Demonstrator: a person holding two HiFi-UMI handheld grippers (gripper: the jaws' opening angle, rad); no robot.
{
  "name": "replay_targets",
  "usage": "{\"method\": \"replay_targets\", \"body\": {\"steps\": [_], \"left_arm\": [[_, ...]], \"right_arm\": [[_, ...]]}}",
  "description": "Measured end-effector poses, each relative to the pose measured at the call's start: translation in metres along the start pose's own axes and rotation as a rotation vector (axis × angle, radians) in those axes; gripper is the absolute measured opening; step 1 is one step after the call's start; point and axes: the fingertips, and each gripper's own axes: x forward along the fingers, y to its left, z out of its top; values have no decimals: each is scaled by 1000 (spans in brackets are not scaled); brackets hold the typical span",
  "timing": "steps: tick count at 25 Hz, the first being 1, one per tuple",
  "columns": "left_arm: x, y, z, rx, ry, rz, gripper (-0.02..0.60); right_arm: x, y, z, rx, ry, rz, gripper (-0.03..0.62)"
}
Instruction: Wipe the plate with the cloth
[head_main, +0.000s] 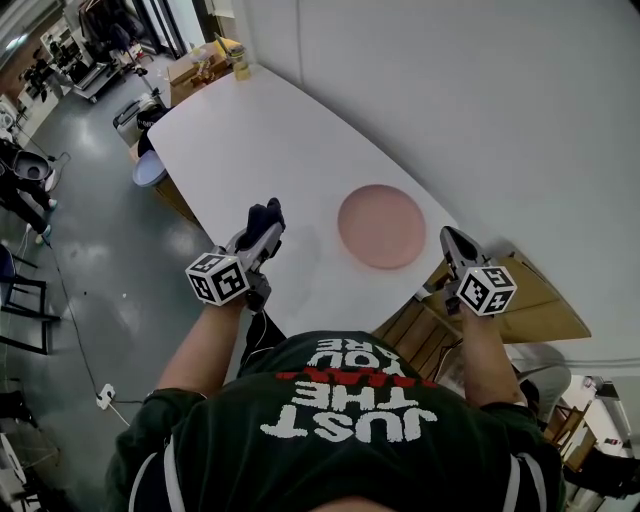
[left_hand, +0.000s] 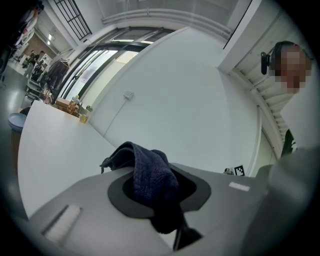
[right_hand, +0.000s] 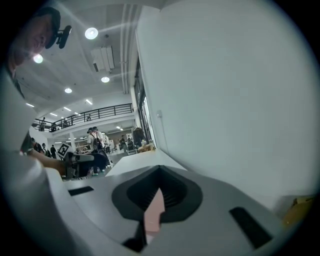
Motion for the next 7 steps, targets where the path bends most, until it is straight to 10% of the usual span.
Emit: {"method": "replay_targets", "body": {"steps": [7], "left_arm": [[-2,-3,0,-4,-2,3,84]], "right_arm": [[-3,2,2,-8,-3,8,5]]}}
